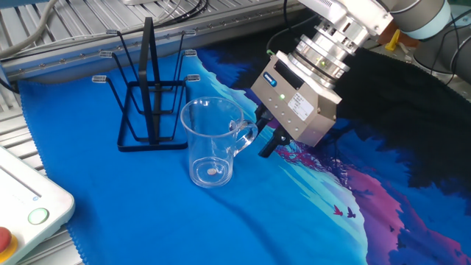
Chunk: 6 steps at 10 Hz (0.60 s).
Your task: Put the cup on the cup rack
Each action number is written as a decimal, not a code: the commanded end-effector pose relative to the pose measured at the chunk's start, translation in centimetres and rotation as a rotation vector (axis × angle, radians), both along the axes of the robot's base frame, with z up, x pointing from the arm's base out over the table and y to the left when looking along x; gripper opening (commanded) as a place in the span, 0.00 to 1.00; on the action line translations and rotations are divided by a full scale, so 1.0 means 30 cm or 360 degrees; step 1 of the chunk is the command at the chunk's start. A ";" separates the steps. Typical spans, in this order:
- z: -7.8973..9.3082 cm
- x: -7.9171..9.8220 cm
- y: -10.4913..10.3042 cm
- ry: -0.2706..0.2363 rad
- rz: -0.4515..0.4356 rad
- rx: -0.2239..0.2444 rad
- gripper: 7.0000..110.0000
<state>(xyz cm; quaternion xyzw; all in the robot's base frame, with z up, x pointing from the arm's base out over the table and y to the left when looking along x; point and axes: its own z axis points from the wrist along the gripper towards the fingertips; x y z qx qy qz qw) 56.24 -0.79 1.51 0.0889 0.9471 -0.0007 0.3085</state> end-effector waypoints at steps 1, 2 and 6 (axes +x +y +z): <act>0.021 0.026 0.001 -0.0063 0.0022 0.0011 0.36; 0.026 0.031 0.002 -0.0081 0.0035 0.0010 0.36; 0.059 0.067 -0.007 -0.0201 0.0105 -0.0043 0.15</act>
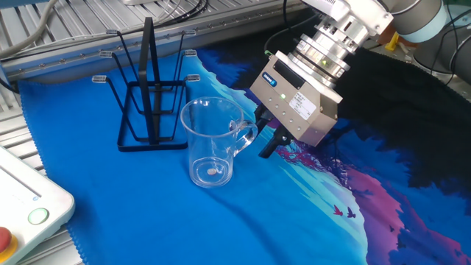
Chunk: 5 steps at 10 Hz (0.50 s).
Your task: Put the cup on the cup rack
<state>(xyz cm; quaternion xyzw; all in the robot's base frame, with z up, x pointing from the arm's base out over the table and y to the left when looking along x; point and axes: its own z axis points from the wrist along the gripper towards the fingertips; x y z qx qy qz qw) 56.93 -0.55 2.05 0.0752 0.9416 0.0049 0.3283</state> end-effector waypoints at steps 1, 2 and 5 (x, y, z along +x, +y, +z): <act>0.050 0.053 -0.009 -0.0159 0.0063 -0.0029 0.15; 0.057 0.061 -0.004 -0.0179 0.0070 -0.0021 0.15; 0.067 0.068 -0.005 -0.0198 0.0095 -0.0020 0.15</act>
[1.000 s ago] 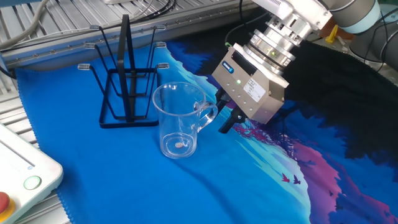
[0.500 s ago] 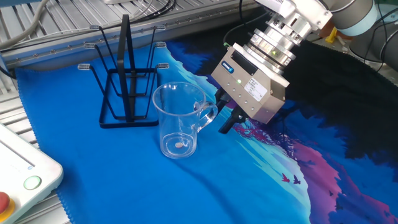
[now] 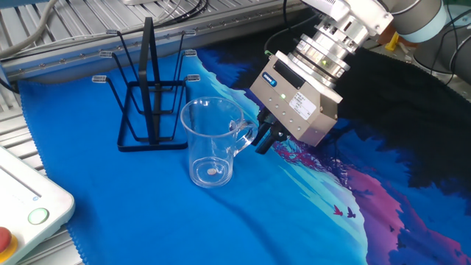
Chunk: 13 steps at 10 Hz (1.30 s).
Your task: Put the cup on the cup rack
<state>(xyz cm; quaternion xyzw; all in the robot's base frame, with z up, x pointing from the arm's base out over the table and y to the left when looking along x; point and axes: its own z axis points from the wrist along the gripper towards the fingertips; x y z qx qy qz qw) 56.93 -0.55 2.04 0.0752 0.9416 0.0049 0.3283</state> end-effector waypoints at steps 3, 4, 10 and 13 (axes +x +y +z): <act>0.072 0.073 -0.016 -0.0204 0.0128 -0.0050 0.15; 0.075 0.077 -0.024 -0.0205 0.0153 -0.0073 0.15; 0.082 0.085 -0.055 -0.0182 0.0289 -0.0156 0.15; 0.098 0.090 -0.076 -0.0164 0.0448 -0.0226 0.15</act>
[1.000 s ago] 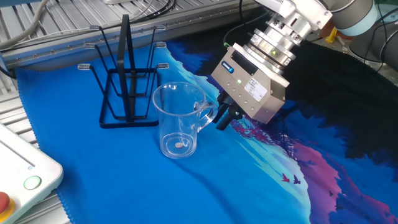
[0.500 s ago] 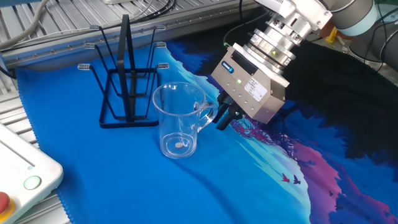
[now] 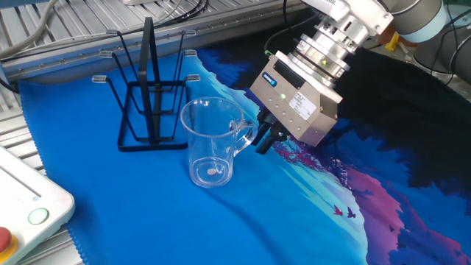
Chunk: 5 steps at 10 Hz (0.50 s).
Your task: Put the cup on the cup rack
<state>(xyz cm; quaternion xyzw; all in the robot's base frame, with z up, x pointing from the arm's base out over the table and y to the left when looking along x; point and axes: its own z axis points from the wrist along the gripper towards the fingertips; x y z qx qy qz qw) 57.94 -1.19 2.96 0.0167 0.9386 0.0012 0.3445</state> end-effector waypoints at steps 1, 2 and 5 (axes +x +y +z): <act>0.068 0.058 -0.064 -0.0100 0.0320 -0.0172 0.15; 0.066 0.062 -0.053 -0.0106 0.0313 -0.0129 0.15; 0.051 0.063 -0.010 -0.0140 0.0296 -0.0046 0.15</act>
